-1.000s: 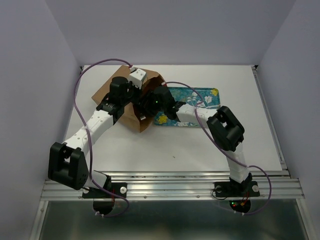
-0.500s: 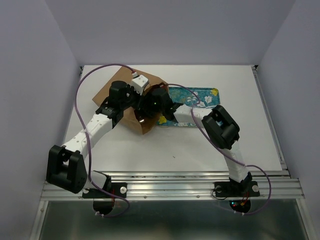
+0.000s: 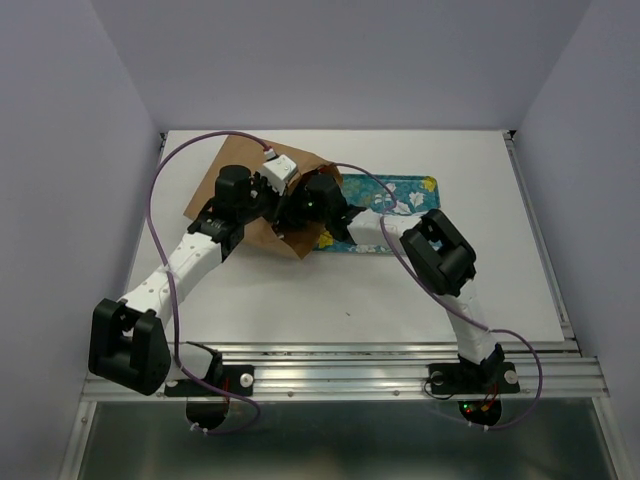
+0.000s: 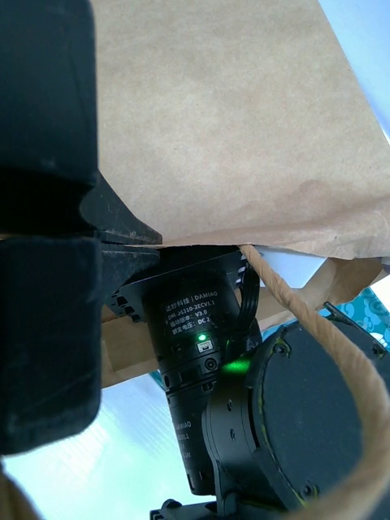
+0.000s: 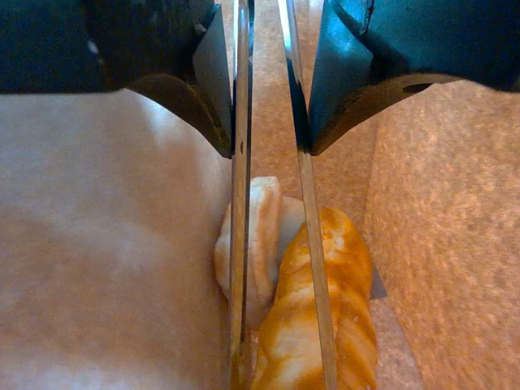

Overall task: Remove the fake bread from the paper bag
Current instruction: Take out the fake bread from the paper bag.

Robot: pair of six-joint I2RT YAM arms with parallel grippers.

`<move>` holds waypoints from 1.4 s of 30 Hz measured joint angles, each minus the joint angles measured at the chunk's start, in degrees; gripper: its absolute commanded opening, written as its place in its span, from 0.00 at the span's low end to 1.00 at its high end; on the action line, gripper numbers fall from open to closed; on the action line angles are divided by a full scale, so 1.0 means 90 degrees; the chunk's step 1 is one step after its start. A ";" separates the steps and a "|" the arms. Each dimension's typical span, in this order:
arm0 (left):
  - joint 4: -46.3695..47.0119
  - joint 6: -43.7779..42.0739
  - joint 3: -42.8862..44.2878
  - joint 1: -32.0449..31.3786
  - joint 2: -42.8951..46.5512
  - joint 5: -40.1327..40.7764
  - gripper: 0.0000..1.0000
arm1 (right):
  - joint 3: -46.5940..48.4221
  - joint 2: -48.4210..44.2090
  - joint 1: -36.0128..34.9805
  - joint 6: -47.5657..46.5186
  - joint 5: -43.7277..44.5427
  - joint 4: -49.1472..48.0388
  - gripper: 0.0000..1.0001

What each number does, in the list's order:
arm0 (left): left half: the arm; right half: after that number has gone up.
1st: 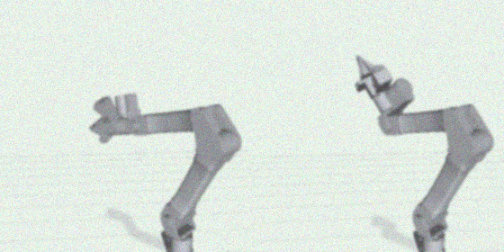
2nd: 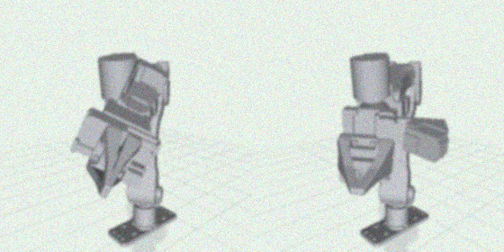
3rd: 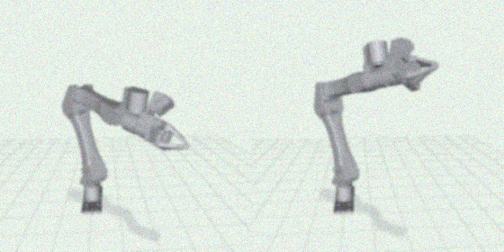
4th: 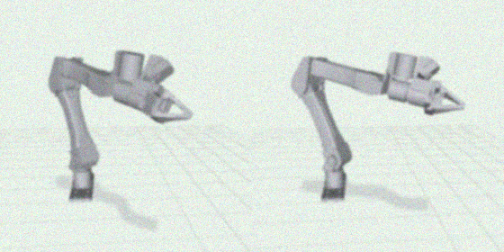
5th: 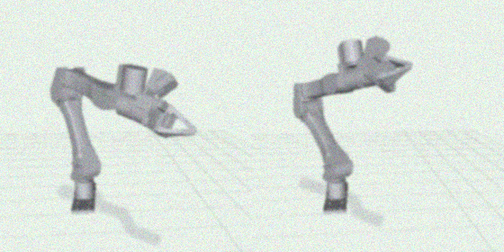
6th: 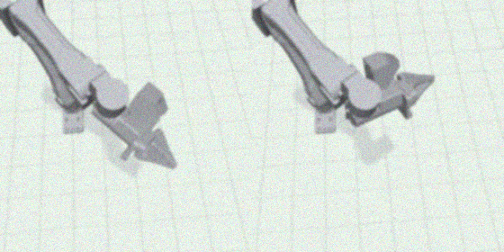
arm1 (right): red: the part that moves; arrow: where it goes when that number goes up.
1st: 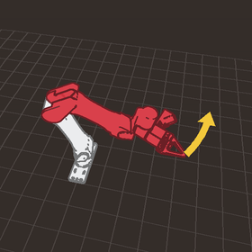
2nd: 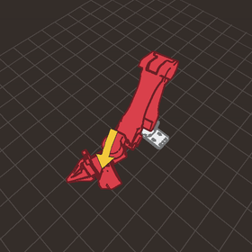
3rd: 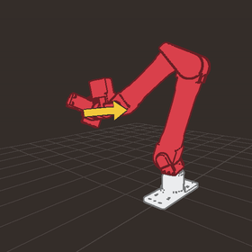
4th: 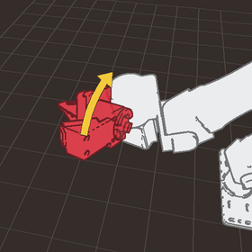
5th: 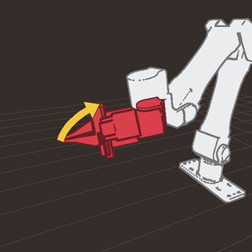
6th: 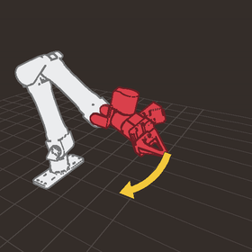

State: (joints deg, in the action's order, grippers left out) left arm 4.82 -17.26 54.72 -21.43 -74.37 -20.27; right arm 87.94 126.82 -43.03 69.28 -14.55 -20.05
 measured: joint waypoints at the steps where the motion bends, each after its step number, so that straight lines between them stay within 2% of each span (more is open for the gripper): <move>1: 0.0000 -0.0005 -0.0002 0.0002 0.0000 0.0000 0.00 | 0.0000 0.0027 0.0007 -0.0007 -0.0029 -0.0024 0.36; 4: 0.0007 -0.0007 -0.0070 0.0002 0.0027 0.0012 0.00 | 0.0000 0.0046 0.0010 -0.0024 -0.0053 -0.0046 0.32; 5: 0.0007 -0.0012 -0.0083 0.0000 0.0036 0.0015 0.00 | 0.0000 0.0046 0.0012 -0.0027 -0.0056 -0.0066 0.27; 8: 0.0010 -0.0010 -0.0085 0.0000 0.0049 0.0056 0.00 | -0.0075 0.0044 0.0012 -0.0056 -0.0056 -0.0182 0.21; 10: 0.0005 -0.0005 -0.0090 -0.0024 0.0046 0.0107 0.00 | -0.0240 0.0005 0.0019 -0.0121 -0.0053 -0.0260 0.19; 14: 0.0005 -0.0002 -0.0090 -0.0078 0.0044 0.0240 0.00 | -0.0792 -0.0328 0.0039 -0.0265 -0.0053 -0.0296 0.01; 29: 0.0039 -0.0012 -0.0090 -0.0066 0.0044 0.0644 0.00 | -0.2810 -0.2412 0.0410 -0.0731 -0.0338 -0.0236 0.01; 42: 0.0041 -0.0029 -0.0075 -0.0063 0.0024 0.0814 0.00 | -0.3694 -0.3840 0.0464 -0.1241 -0.0447 0.0078 0.01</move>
State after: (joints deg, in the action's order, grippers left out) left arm 5.19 -17.52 54.04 -22.00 -74.15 -12.95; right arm 54.70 92.27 -38.85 58.11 -18.57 -19.35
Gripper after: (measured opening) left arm 0.036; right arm 0.420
